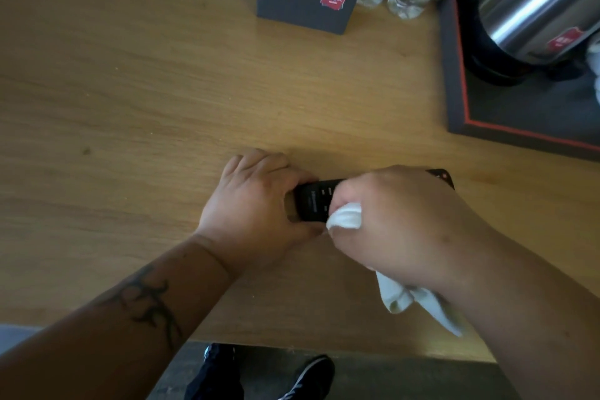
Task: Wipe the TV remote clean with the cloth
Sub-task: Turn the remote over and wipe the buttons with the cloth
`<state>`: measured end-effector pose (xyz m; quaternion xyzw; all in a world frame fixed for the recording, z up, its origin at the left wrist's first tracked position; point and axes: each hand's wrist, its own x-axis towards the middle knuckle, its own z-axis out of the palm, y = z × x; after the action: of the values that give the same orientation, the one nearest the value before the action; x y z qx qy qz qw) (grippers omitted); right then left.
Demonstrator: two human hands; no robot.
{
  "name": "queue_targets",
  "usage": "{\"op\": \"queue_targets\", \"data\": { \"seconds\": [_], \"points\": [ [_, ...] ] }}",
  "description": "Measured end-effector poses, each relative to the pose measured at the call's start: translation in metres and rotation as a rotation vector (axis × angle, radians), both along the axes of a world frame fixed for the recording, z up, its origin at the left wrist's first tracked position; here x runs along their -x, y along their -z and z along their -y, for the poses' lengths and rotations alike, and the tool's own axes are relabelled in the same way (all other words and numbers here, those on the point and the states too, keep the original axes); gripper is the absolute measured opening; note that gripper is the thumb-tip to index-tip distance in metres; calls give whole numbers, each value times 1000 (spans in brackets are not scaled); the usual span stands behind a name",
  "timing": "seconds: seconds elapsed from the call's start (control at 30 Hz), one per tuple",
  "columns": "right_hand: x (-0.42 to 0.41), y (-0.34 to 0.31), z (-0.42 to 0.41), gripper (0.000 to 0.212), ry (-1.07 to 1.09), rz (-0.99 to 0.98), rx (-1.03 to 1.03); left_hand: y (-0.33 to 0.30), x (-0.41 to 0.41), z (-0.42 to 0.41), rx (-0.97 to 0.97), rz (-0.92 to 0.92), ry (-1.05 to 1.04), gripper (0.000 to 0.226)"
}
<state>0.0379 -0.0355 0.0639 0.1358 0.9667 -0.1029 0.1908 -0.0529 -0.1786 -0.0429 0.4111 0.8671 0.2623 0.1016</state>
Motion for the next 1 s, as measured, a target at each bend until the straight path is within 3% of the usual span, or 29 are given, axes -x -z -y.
{"op": "queue_targets", "data": {
  "seconds": [0.13, 0.23, 0.33, 0.43, 0.53, 0.63, 0.8, 1.0],
  "points": [
    [15, 5, -4, 8, 159, -192, 84, 0, 1, -1, 26, -9, 2, 68],
    [18, 20, 7, 11, 104, -234, 50, 0, -1, -2, -24, -18, -27, 58],
    [6, 21, 11, 10, 27, -179, 55, 0, -2, -3, -46, -25, -31, 48],
    [6, 13, 3, 10, 47, -98, 102, 1, -2, -1, -24, -21, -12, 60],
    [20, 17, 2, 6, 122, -160, 93, -2, -1, -3, 13, -4, -7, 68],
    [23, 23, 6, 7, 123, -182, 60, -1, -2, -3, -40, -13, -29, 61],
    [6, 12, -4, 6, 117, 10, 121, 1, -1, -1, -17, -29, 16, 65],
    [-17, 2, -32, 5, 403, -172, 436, -2, -1, 5, -163, 51, -2, 67]
  ]
}}
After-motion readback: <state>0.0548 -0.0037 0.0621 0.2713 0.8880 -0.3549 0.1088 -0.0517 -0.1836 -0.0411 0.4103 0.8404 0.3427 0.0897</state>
